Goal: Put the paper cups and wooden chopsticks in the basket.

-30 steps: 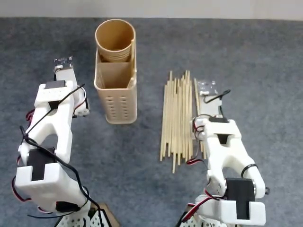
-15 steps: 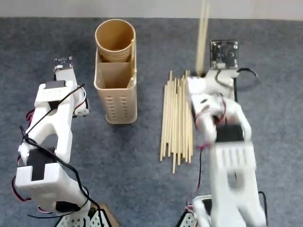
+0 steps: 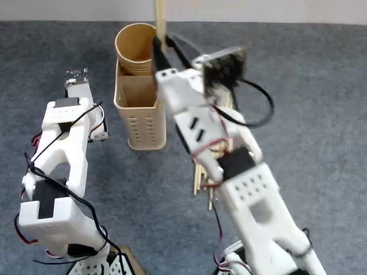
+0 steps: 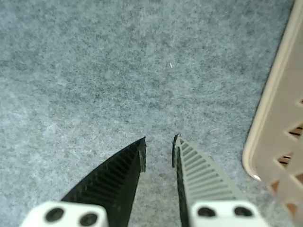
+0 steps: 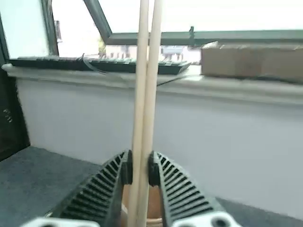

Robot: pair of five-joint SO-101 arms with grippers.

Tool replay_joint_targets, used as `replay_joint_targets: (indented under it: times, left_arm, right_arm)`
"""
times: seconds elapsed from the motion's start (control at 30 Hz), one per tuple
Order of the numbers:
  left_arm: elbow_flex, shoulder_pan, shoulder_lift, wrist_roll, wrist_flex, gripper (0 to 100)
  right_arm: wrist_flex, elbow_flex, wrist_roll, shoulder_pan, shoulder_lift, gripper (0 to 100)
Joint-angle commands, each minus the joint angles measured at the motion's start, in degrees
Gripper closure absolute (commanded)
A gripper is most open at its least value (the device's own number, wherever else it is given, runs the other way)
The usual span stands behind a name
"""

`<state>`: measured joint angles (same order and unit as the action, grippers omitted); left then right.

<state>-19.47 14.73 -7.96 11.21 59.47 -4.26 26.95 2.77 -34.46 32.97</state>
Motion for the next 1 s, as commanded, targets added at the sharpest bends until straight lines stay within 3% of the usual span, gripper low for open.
replay_joint_targets:
  times: [0.0, 0.13, 0.43, 0.53, 0.67, 0.97]
  left_arm:
    - [0.31, -1.10, 1.45, 0.44, -0.62, 87]
    - [0.31, -1.01, 1.45, 0.44, -0.62, 87]
    - [0.31, -1.01, 1.45, 0.44, -0.62, 87]
    - [0.31, -1.01, 1.45, 0.44, -0.62, 87]
    - [0.31, -1.01, 1.45, 0.44, -0.62, 87]
    - [0.31, -1.01, 1.45, 0.44, -0.62, 87]
  right_arm:
    - [3.30, -5.32, 4.66, -1.19, -4.35, 98.8]
    - [7.96, -7.43, 5.19, -1.19, -10.07, 98.8]
    - [8.13, -7.43, 5.27, -1.27, -16.92, 98.4]
    - [7.78, -7.34, 5.27, -1.27, -16.92, 91.4]
    - [0.84, -7.78, 5.27, -1.71, -16.92, 83.8]
    - [-2.68, -10.07, 5.01, -2.24, -13.23, 84.1]
